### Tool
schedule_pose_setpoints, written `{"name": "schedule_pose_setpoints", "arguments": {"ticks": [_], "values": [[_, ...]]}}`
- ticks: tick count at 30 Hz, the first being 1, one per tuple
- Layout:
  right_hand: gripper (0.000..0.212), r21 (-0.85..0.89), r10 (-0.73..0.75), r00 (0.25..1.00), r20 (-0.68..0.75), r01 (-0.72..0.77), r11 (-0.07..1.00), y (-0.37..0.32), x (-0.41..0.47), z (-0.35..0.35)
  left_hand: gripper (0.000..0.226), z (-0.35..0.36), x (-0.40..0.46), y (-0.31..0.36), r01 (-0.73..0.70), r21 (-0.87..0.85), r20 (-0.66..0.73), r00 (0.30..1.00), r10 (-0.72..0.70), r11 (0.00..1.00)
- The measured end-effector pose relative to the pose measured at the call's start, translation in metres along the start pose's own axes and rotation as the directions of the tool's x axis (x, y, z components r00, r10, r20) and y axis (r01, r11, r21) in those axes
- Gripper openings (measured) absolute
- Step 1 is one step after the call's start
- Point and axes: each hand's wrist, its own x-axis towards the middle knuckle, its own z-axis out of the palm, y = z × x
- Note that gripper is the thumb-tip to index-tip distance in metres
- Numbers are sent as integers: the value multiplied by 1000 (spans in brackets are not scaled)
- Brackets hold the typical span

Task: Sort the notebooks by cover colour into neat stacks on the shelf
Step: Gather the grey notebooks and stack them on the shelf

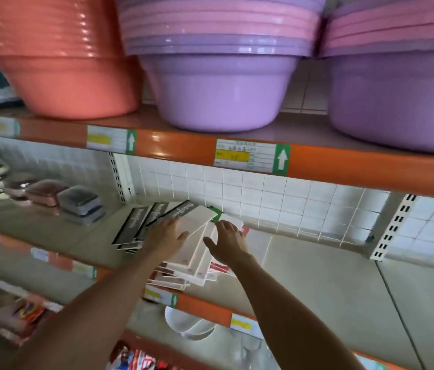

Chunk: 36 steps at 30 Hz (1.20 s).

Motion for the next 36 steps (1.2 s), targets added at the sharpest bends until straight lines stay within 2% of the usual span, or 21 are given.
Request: {"name": "schedule_pose_setpoints", "arguments": {"ticks": [5,9,11,13,15,21,26,30,33,36], "values": [[58,-6,16,1000,-18,-16,1000,-59,18,19,58,-3,16,-60,-116,25,33,993,115,993],[55,-29,57,998,19,-56,998,-100,35,40,54,-1,29,-102,-42,-26,12,999,43,999],[52,-26,156,986,62,-154,988,-113,36,55,60,6,34,-118,34,-27,95,995,-31,999],[52,-33,252,965,70,-250,968,-118,30,70,66,15,34,-129,112,-58,237,967,-95,992],[51,-21,317,948,21,-316,948,-118,24,81,71,26,33,-136,109,-67,307,948,-84,992],[58,-13,563,819,-110,-568,823,-107,8,71,70,30,39,-129,-7,-84,276,961,30,996],[76,130,702,707,-91,-690,712,-78,6,63,71,32,33,-101,-150,-64,192,968,160,987],[103,264,796,605,-1,-768,584,-65,8,47,61,30,34,-83,-187,-168,130,969,210,968],[99,333,812,583,29,-772,542,-57,7,40,43,27,37,-69,-213,-235,22,974,224,948],[90,398,803,595,39,-746,534,-53,9,40,46,23,39,-60,-157,-309,-4,987,164,938]]}}
